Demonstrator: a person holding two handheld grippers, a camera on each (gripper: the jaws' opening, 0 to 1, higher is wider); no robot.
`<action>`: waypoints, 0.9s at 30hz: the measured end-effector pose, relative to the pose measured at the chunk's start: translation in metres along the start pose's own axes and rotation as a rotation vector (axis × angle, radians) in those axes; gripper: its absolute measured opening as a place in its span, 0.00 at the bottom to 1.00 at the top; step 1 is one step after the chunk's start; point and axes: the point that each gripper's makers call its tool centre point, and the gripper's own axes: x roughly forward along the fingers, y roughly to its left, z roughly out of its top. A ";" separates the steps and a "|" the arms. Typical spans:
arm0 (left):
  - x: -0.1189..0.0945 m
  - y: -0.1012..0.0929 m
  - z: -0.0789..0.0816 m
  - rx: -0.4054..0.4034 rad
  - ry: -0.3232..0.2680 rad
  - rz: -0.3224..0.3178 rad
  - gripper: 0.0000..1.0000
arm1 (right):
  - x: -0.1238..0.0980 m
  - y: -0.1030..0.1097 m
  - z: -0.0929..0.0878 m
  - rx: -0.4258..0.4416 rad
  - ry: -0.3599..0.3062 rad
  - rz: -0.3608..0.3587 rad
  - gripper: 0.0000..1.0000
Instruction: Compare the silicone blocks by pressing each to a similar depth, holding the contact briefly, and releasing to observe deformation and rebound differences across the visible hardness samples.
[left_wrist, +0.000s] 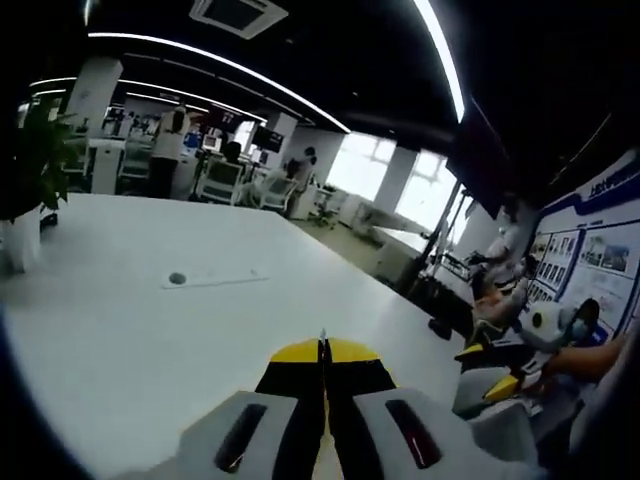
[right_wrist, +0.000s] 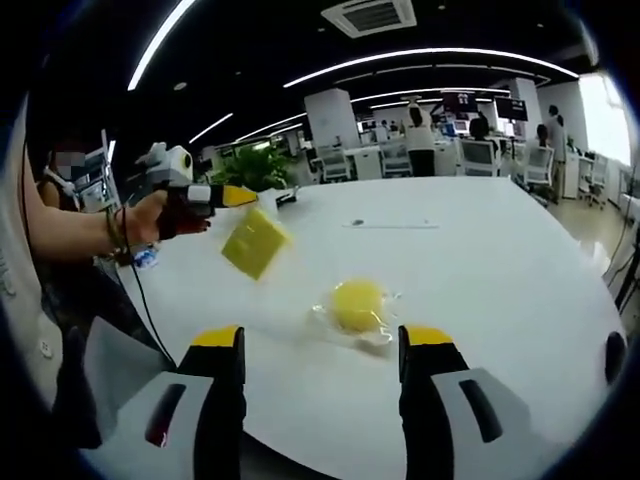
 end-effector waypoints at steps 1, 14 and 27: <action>0.000 -0.001 0.002 0.006 -0.003 -0.002 0.00 | 0.001 0.000 0.002 -0.003 -0.002 0.003 0.58; 0.005 -0.013 0.009 0.033 0.005 -0.055 0.00 | 0.022 0.001 0.045 -0.108 -0.021 0.086 0.60; 0.008 -0.024 0.013 0.046 0.014 -0.099 0.00 | 0.063 0.021 0.072 -0.235 0.016 0.218 0.60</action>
